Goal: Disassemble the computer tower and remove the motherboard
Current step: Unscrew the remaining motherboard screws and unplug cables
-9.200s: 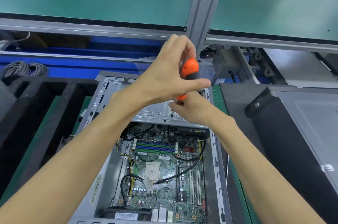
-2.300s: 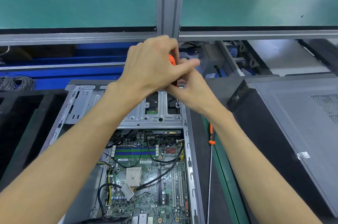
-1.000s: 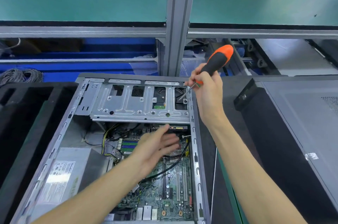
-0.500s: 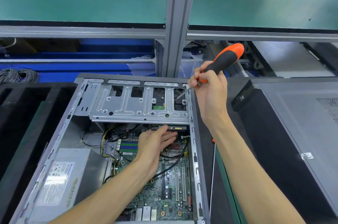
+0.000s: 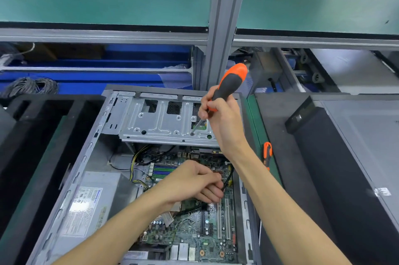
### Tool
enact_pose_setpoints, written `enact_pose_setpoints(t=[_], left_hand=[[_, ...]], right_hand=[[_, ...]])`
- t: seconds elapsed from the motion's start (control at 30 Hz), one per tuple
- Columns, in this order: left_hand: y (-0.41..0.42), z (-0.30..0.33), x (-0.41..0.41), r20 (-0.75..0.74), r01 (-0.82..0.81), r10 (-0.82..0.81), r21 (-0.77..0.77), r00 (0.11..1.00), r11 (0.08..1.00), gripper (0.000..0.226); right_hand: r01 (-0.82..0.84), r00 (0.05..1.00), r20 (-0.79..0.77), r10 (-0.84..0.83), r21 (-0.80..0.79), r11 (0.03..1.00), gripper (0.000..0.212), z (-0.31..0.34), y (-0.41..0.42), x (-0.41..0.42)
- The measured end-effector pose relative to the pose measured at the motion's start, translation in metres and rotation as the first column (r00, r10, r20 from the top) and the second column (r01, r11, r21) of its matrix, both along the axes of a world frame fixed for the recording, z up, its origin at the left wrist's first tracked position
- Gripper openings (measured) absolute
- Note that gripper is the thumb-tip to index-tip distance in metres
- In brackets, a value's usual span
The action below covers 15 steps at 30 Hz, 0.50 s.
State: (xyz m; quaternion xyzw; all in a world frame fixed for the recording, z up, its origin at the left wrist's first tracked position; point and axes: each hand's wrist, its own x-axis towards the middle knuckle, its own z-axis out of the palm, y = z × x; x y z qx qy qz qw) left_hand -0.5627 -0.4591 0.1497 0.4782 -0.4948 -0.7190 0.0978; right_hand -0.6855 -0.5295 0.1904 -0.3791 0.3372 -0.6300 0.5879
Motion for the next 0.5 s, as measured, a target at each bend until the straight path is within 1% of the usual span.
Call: enact_pose_setpoints(t=[0.1, 0.2, 0.3, 0.33, 0.4, 0.47, 0.5], left_hand=[[-0.004, 0.004, 0.007, 0.029, -0.026, 0.028, -0.058, 0.999, 0.998, 0.028], [-0.009, 0.008, 0.015, 0.013, -0.116, 0.118, -0.118, 0.993, 0.986, 0.026], [-0.017, 0.013, 0.018, -0.004, -0.238, 0.242, -0.197, 0.97, 0.951, 0.023], [-0.02, 0.015, 0.019, -0.007, -0.278, 0.284, -0.233, 0.959, 0.932, 0.02], [-0.027, 0.016, 0.022, 0.003, -0.343, 0.368, -0.355, 0.93, 0.87, 0.013], [-0.035, 0.017, 0.025, 0.036, -0.346, 0.423, -0.516, 0.905, 0.784, 0.009], [-0.038, 0.017, 0.027, 0.048, -0.34, 0.445, -0.573, 0.894, 0.746, 0.008]], right_hand=[[0.002, 1.0, 0.027, -0.001, -0.018, 1.0, 0.013, 0.001, -0.001, -0.002], [0.011, 0.996, 0.091, -0.006, -0.056, 0.998, 0.014, 0.005, -0.002, -0.007], [0.026, 0.999, 0.027, -0.025, -0.027, 0.999, 0.013, 0.006, 0.0, -0.005], [0.028, 0.999, 0.018, -0.028, -0.02, 0.999, 0.013, 0.006, 0.001, -0.005], [0.027, 0.998, 0.059, -0.025, -0.029, 0.999, 0.012, 0.005, 0.001, -0.006], [0.029, 0.995, 0.1, -0.024, -0.047, 0.998, 0.012, 0.005, 0.0, -0.008], [0.031, 0.995, 0.095, -0.026, -0.046, 0.998, 0.012, 0.004, 0.0, -0.008]])
